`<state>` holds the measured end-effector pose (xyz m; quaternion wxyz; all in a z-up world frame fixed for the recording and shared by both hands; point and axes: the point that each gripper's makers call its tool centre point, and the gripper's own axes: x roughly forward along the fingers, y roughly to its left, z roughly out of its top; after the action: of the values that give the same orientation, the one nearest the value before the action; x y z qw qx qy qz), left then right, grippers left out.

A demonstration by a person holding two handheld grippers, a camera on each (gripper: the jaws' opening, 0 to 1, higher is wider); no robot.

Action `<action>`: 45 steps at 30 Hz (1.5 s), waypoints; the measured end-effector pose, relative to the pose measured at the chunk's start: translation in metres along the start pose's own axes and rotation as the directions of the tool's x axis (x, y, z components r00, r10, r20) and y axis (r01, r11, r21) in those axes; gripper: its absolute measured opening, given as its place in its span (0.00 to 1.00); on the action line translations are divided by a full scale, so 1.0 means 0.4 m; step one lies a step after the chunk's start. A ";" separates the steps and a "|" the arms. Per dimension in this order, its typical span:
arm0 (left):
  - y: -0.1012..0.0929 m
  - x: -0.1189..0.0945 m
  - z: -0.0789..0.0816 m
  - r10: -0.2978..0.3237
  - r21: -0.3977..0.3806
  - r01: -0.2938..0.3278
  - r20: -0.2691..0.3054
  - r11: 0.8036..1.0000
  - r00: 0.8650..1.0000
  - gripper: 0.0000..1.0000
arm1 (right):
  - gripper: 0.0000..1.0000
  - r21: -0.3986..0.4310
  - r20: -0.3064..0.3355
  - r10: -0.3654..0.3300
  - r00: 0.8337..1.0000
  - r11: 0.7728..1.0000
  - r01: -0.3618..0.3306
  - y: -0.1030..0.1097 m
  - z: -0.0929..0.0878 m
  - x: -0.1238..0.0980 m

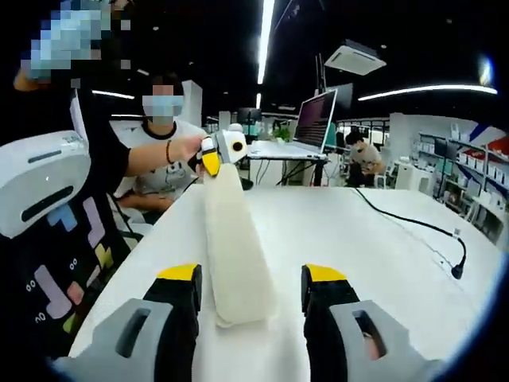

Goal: Arrange the utensils inside the cutlery case until each visible utensil rests in its matching compartment.

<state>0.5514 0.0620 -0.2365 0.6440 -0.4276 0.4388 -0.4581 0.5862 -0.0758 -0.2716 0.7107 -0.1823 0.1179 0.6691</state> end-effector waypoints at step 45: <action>0.125 -0.077 0.025 0.480 0.562 -0.491 0.182 0.666 0.858 0.29 | 0.40 -0.084 -0.162 0.056 0.985 0.994 -0.070 -0.005 -0.072 0.082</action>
<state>0.5657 0.1039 -0.2763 0.8463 -0.0777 0.3661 -0.3791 0.5928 -0.0581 -0.3109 0.6687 -0.2631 0.1496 0.6791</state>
